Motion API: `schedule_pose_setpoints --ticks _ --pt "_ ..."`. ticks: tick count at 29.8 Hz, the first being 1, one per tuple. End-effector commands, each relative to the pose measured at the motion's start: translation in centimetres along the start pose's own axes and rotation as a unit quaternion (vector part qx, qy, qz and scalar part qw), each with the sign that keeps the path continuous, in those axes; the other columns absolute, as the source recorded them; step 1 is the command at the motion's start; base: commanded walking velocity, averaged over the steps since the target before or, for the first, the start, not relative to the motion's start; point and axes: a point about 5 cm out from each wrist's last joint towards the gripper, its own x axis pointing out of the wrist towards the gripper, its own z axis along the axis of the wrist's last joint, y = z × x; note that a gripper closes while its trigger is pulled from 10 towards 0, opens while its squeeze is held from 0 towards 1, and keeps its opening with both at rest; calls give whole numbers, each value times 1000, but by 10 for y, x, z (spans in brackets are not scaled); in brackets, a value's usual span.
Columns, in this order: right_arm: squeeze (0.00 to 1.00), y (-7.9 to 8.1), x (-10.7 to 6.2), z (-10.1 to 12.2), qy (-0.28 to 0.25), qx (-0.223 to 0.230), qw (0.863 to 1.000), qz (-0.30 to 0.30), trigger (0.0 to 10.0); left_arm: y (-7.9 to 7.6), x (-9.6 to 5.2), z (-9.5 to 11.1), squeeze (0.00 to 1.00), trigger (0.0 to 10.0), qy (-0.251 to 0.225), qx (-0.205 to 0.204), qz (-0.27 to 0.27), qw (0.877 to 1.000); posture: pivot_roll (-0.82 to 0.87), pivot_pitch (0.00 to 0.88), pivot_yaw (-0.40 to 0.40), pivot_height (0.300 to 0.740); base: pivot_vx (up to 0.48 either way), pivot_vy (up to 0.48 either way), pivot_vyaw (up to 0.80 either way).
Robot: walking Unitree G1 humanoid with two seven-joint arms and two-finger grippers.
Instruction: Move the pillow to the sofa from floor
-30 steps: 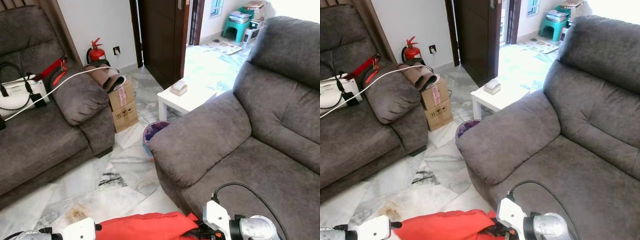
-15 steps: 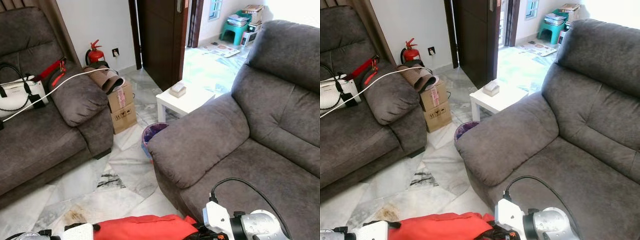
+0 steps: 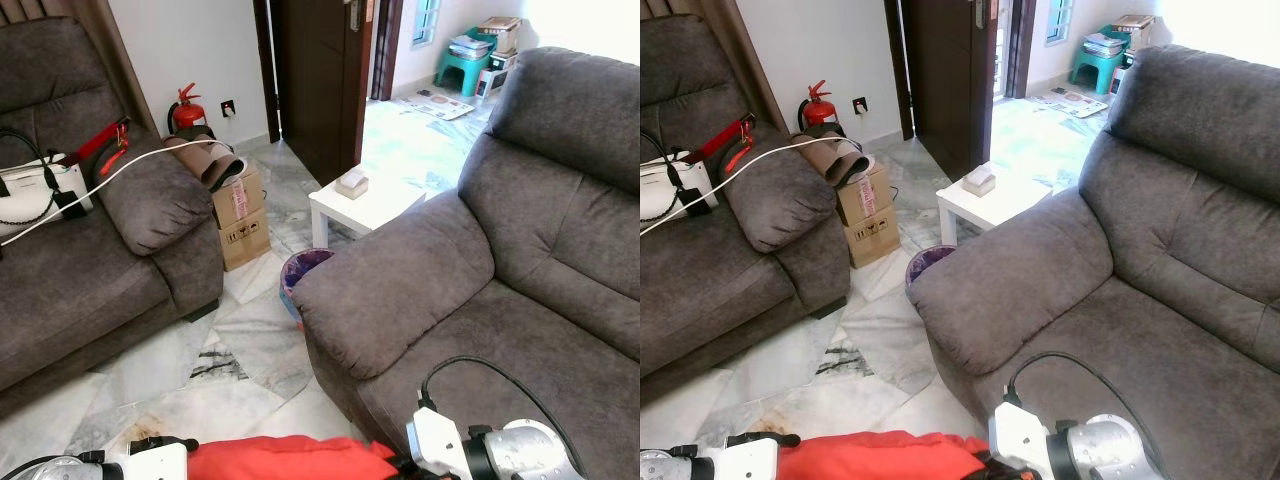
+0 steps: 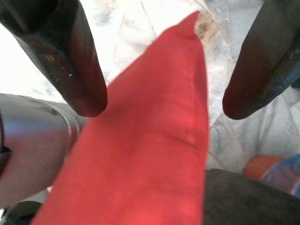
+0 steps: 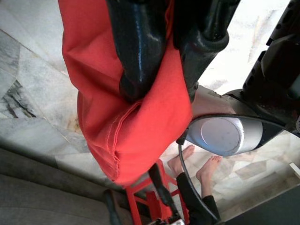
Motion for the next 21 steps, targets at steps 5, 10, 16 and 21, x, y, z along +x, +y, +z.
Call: schedule_pose_setpoints --ticks 5,10,16,21 --pt "0 2 0 24 -44 -41 998 18 10000 -2 3 -5 1000 10000 6 -8 -3 1000 56 73 43 740 0 0 0" --pt "0 2 -7 29 -38 -51 998 21 10000 -3 9 -9 0 10000 1 -8 -15 1000 48 74 39 740 0 0 0" --pt "0 2 -10 36 -43 -59 997 24 10000 -4 12 -10 0 10000 2 -6 -23 1000 45 75 36 740 0 0 0" --pt "0 5 -13 44 -49 -73 996 33 10000 -3 14 -12 0 10000 7 3 -31 1000 41 71 34 740 0 0 0"
